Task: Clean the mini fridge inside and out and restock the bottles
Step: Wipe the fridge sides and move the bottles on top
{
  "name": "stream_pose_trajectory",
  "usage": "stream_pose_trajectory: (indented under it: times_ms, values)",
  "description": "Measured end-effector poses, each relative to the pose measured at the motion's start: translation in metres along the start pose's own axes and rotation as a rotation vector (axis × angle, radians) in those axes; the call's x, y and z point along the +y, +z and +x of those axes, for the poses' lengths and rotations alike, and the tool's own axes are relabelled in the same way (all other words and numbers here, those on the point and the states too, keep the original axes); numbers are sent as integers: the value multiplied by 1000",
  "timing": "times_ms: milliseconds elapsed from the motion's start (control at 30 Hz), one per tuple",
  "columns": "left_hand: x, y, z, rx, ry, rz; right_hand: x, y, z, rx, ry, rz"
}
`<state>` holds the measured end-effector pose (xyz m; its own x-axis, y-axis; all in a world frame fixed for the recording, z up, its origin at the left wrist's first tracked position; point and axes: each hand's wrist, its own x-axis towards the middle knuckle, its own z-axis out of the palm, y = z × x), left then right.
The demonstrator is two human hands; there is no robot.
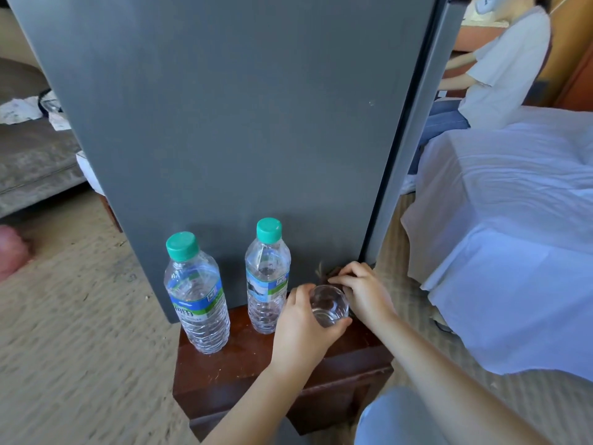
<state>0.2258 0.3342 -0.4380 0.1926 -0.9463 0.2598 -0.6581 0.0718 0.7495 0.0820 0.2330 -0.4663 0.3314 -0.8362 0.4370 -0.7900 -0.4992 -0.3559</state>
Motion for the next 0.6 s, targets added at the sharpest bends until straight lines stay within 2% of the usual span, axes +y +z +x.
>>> stream_pose_trajectory:
  times_ms: [67, 200, 267, 367, 400, 467, 533, 600]
  values:
    - [1, -2, -6, 6, 18, 14, -8, -20, 11, 119, -49, 10]
    - [4, -3, -14, -23, 18, 34, -33, -54, 44, 491, -184, 4]
    - [4, -4, -17, -22, 10, 36, -43, -54, 51, 577, -224, -21]
    - [5, -5, -17, -18, 22, 40, -47, -35, 36, 439, -220, -62]
    - [5, -5, -17, -16, 28, 46, -45, -30, 29, 322, -156, -30]
    - [4, -5, -17, -9, 40, 53, -34, -14, 15, 59, -131, -112]
    - [3, -5, -18, -3, 46, 69, -20, -1, 4, -141, -203, -156]
    - [1, -4, -19, 3, 53, 84, -13, 5, 0, -185, -251, -191]
